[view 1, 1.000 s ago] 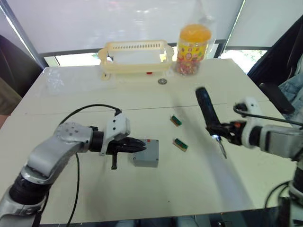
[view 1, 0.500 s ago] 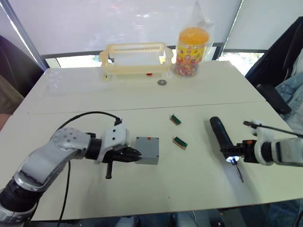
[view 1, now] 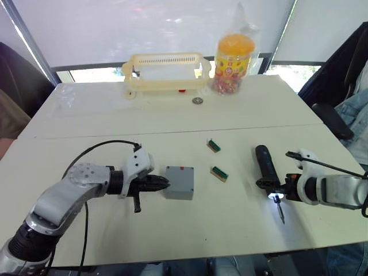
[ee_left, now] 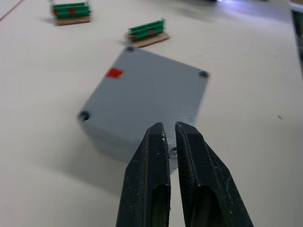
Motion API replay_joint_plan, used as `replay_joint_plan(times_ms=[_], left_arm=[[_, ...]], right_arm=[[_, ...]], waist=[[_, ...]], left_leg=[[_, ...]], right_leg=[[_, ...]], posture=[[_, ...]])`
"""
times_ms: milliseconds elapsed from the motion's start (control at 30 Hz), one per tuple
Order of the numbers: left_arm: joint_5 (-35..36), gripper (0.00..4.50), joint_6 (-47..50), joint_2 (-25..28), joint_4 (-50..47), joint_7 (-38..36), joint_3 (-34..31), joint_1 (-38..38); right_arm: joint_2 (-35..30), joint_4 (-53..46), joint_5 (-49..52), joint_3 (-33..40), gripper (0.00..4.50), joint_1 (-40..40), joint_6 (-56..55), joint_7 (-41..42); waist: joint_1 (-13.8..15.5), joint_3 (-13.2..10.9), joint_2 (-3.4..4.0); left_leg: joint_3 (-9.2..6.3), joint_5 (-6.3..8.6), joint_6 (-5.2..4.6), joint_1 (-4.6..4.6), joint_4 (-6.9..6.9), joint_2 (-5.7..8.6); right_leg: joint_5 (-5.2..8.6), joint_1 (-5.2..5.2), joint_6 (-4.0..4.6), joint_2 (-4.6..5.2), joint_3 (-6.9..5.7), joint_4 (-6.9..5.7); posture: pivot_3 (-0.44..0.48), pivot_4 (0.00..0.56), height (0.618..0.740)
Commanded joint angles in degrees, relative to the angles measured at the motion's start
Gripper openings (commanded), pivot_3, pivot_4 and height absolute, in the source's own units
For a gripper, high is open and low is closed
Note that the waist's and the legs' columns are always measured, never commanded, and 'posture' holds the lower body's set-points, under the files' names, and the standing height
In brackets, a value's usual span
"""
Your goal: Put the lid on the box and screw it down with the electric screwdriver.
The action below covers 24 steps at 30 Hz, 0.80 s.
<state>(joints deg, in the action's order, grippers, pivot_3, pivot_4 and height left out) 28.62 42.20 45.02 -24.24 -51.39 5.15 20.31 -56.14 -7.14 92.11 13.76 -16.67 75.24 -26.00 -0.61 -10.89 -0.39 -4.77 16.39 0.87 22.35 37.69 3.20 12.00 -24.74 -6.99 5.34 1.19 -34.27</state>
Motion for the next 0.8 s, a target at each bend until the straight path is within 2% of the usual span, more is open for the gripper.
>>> replay_joint_plan(times_ms=[33,100,167,267,400,467,800], left_arm=[[-1.42,0.33,-0.42,-2.89,3.2,7.3,-6.15,-0.58],[-1.49,0.33,1.09,-4.43,4.27,10.95,-8.89,-2.42],[-0.77,0.33,2.45,-5.57,2.2,12.49,-9.44,-5.86],[-0.73,0.33,2.42,-7.85,0.02,13.98,-7.79,-10.03],[-3.0,0.33,1.03,-12.05,1.25,17.76,-6.03,-10.54],[-4.06,0.33,0.63,-13.74,1.04,19.48,-5.12,-10.9],[-4.82,0.33,0.55,-15.95,0.71,18.98,-1.45,-10.23]], right_arm=[[-4.67,-6.04,-14.45,-1.06,4.44,-4.32,-7.19,12.52],[-5.59,-8.83,-21.7,-3.02,4.44,-6.31,-12.26,20.86],[-2.19,-14.21,-23.74,-4.5,4.44,-6.58,-16.48,28.02],[2.19,-23.44,-33.8,-12.51,4.44,-3.37,-25.36,37.71],[6.75,-24.81,-48.93,-22.7,4.44,0.79,-32.48,40.48],[8.41,-23.9,-55.17,-25.54,4.44,2.55,-35.67,41.1],[16.27,-19.19,-68.69,-28.46,4.44,3.73,-40.11,44.91]], waist=[[-0.02,0.0,0.02],[-0.36,0.01,0.04],[-0.53,0.04,-0.01],[-0.14,0.06,-0.05],[1.39,0.05,-0.06],[1.46,0.05,-0.07],[1.22,0.09,-0.1]], left_leg=[[0.0,0.01,-0.01,0.0,0.03,0.0],[0.03,0.03,-0.04,0.0,0.07,0.0],[0.02,0.07,-0.1,-0.03,0.06,-0.02],[-0.08,0.18,-0.25,-0.04,0.04,-0.15],[-0.17,0.12,-0.13,0.07,0.15,-0.07],[-0.18,0.06,-0.03,0.09,0.29,0.08],[-0.13,0.05,-0.02,-0.03,0.38,0.07]], right_leg=[[-0.01,0.0,-0.01,0.0,0.0,-0.01],[-0.03,-0.02,-0.06,0.0,0.01,-0.02],[-0.04,-0.03,-0.08,-0.08,0.0,-0.02],[-0.05,-0.03,-0.07,-0.25,-0.02,-0.05],[-0.05,-0.09,-0.06,-0.08,-0.08,-0.12],[-0.07,-0.03,-0.02,0.14,-0.02,-0.08],[-0.32,0.1,-0.11,0.04,0.01,-0.01]], posture=[[0.0,0.15,0.74],[0.0,0.15,0.74],[0.0,0.15,0.74],[0.0,0.15,0.74],[0.0,0.15,0.74],[0.0,0.15,0.74],[0.0,0.15,0.74]])
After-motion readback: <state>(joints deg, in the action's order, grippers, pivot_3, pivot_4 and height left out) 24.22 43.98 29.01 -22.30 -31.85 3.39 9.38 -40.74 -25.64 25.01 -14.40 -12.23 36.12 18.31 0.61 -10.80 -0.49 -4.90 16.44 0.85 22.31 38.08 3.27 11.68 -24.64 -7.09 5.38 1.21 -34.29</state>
